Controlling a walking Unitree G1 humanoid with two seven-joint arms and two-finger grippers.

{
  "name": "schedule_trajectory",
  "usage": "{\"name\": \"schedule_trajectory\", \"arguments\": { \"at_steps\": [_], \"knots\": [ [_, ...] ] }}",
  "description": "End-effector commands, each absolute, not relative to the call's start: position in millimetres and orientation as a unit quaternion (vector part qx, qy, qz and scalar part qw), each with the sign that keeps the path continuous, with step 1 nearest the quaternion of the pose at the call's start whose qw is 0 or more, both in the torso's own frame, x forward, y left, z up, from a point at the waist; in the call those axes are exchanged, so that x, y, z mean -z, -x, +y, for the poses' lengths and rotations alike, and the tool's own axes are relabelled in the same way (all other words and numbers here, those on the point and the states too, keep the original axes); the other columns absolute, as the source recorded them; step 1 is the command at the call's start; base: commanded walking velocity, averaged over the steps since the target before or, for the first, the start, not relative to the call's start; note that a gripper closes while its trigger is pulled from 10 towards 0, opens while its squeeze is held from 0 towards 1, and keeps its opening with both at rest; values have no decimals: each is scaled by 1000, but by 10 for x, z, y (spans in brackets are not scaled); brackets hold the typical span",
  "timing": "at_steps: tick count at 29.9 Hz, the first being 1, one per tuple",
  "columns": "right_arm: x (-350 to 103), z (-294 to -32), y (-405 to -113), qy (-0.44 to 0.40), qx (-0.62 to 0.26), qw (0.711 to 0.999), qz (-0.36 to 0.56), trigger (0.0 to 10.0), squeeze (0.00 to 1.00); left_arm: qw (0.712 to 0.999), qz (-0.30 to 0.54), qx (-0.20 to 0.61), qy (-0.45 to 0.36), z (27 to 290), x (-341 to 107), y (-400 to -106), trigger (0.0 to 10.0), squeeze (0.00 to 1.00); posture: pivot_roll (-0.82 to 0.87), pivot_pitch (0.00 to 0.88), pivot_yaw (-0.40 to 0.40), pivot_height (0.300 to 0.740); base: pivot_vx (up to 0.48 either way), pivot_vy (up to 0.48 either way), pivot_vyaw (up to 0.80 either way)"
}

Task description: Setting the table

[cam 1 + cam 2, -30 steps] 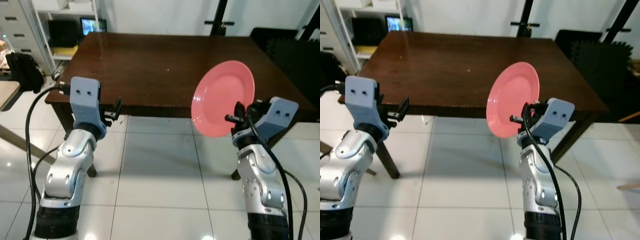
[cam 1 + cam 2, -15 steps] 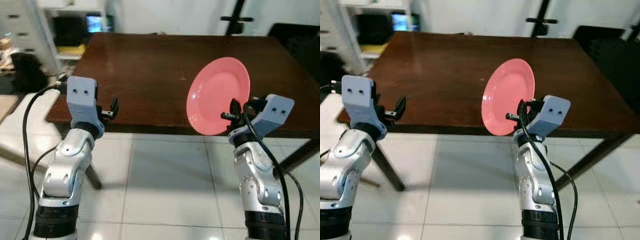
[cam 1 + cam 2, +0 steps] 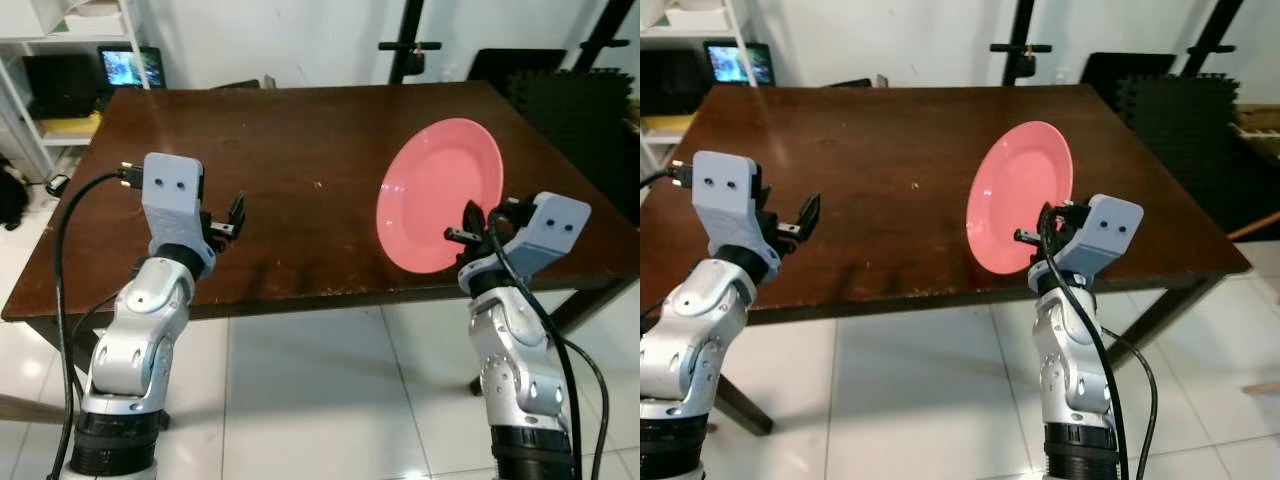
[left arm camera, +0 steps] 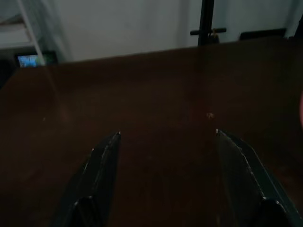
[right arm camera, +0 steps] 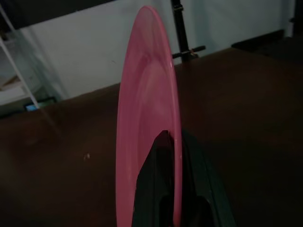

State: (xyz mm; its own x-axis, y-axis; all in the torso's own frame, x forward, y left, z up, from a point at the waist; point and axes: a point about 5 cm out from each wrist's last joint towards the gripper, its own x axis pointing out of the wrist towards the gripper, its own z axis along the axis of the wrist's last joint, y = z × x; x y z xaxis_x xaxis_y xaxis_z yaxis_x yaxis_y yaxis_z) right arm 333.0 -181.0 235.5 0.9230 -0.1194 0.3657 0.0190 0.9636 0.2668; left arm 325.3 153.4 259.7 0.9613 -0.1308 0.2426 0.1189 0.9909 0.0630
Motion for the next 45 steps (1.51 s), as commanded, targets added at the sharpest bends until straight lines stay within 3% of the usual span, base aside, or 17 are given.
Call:
{"name": "schedule_trajectory", "arguments": {
  "at_steps": [1, 25, 37, 41, 45],
  "knots": [
    [-2370, -1830, -3317, -130, 29, 970, -201, 10000, 0, 990, -123, 64, -28, 1524, -2585, -3247, 10000, 0, 64, 157, 46, 740, 428, 0, 0],
    [-2429, -1787, -3328, -154, 11, 964, -214, 10000, 0, 988, -127, 70, -45, 1524, -2581, -3234, 10000, 0, 68, 142, 49, 740, 423, 0, 100],
    [-2294, -1712, -3254, -158, -16, 969, -188, 10000, 0, 960, -164, 160, -161, 1476, -2554, -2924, 10000, 0, 70, 125, 47, 740, 201, 0, 0],
    [-2153, -1617, -3209, -210, -44, 965, -153, 10000, 0, 941, -147, 191, -239, 1525, -2366, -2741, 10000, 0, 89, 112, 42, 740, 0, 0, 0],
    [-2120, -1572, -3190, -240, -63, 959, -140, 10000, 0, 938, -140, 199, -247, 1534, -2313, -2688, 10000, 0, 92, 111, 40, 740, 0, 0, 0]
  ]
}}
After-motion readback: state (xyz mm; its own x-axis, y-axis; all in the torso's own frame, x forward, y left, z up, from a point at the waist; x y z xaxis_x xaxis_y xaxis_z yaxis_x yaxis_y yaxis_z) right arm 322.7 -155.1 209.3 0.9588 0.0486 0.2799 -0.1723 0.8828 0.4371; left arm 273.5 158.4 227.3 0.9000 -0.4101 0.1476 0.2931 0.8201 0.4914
